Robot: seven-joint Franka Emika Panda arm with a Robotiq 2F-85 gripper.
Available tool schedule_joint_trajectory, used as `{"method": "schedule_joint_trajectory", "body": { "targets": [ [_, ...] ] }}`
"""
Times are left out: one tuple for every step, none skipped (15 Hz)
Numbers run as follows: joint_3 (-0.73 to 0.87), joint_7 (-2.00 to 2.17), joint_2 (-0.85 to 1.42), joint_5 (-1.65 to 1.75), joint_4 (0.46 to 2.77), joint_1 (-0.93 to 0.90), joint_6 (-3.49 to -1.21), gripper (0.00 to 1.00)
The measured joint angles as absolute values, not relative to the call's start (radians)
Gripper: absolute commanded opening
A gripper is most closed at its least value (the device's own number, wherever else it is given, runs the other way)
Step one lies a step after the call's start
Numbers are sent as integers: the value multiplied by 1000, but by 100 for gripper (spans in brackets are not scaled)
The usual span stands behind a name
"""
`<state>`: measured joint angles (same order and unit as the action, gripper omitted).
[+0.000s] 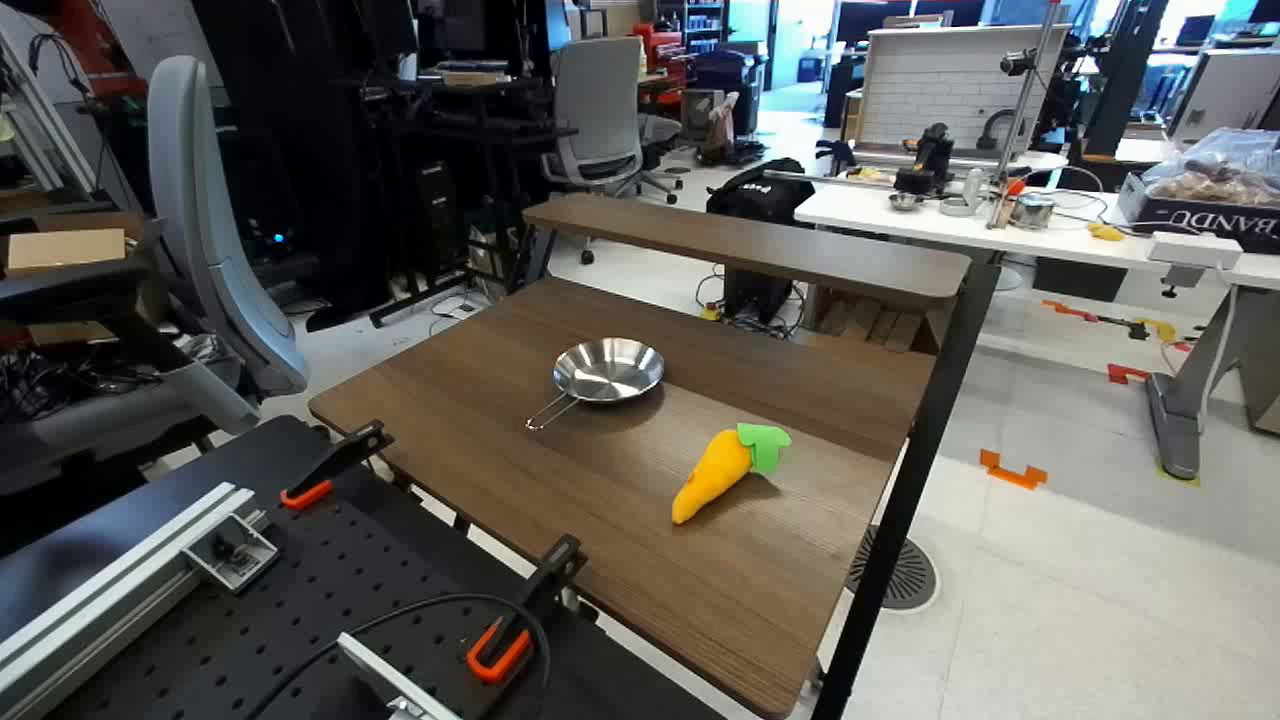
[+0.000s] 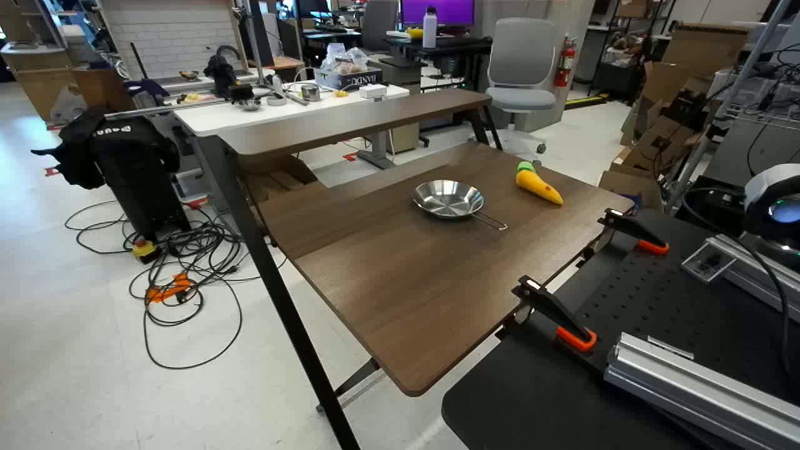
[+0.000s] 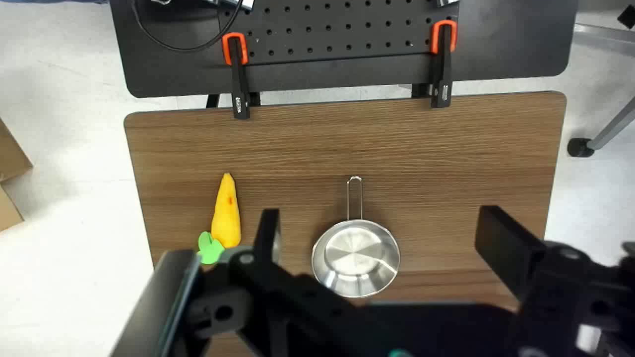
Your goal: Put the carrot plushie in the pan
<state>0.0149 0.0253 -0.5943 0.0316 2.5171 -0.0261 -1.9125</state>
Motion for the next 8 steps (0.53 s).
{"method": "schedule_joint_trajectory", "body": {
  "targets": [
    [15,25,-594,32,2517,-26,-1913,100],
    [15,25,-594,32,2517,-26,-1913,100],
    [15,25,-594,32,2518,-26,-1913,100],
    [15,25,-594,32,2519,-26,-1913,100],
    [15,25,-593,32,2520,-26,-1913,100],
    [15,25,-592,32,2522,-26,-1913,100],
    [15,25,-591,32,2524,-26,-1913,100],
    [15,25,-589,32,2525,-26,-1913,100]
  ]
}}
